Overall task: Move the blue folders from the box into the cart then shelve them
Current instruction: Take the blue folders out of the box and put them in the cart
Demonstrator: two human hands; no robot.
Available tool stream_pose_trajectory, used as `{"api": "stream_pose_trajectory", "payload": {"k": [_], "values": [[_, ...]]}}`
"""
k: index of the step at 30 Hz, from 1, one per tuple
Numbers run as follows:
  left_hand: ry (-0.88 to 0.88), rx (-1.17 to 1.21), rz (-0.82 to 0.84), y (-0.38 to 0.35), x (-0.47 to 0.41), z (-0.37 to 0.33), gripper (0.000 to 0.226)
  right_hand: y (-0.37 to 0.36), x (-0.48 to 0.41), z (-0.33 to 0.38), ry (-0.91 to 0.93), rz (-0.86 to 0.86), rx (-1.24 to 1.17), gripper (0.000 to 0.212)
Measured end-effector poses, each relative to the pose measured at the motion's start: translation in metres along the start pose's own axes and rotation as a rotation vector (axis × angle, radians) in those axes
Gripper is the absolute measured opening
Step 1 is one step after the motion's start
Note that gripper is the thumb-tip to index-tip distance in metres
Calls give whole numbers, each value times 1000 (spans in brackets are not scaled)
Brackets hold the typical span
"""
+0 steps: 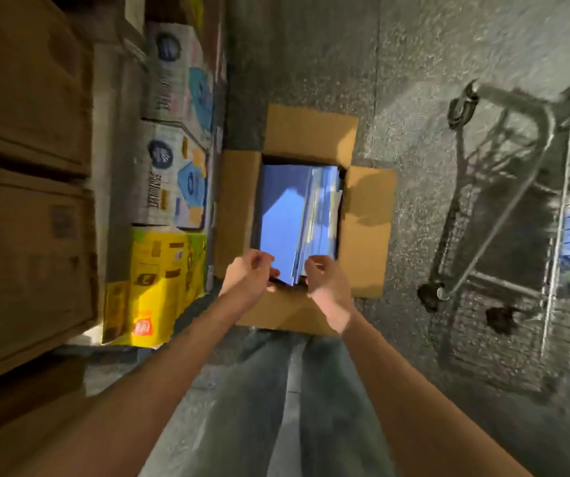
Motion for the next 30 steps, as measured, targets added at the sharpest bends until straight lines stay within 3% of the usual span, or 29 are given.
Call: {"api": "stream_pose_trajectory", "payload": {"k": [6, 13, 22, 25, 27, 30], "values": [[53, -37, 107, -29, -82, 60, 34, -10, -87, -21, 6, -25, 0, 39], [101, 83, 60, -34, -153, 99, 51, -36, -162, -45, 3, 50, -35, 47], [87, 91, -13, -18, -191, 105, 49, -76, -187, -56, -32, 48, -249, 53], [54, 97, -41, -8, -197, 95, 49, -89, -191, -55, -34, 101, -271, 65], [24, 67, -34, -4, -200, 82, 55, -96, -190, -42, -18, 155, -287, 58], [4, 49, -51, 1, -201, 69, 46, -108, -193, -28, -11, 246, -400, 50]]}}
Point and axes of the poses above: each hand's wrist, its own x-axis away from the middle knuckle, its own y-axis out of the back of the hand, z = x × y, the point moved 8 cm from there along -x, towards the middle knuckle, and after that the axes turned 10 degrees about z, right-handed, at the moved point
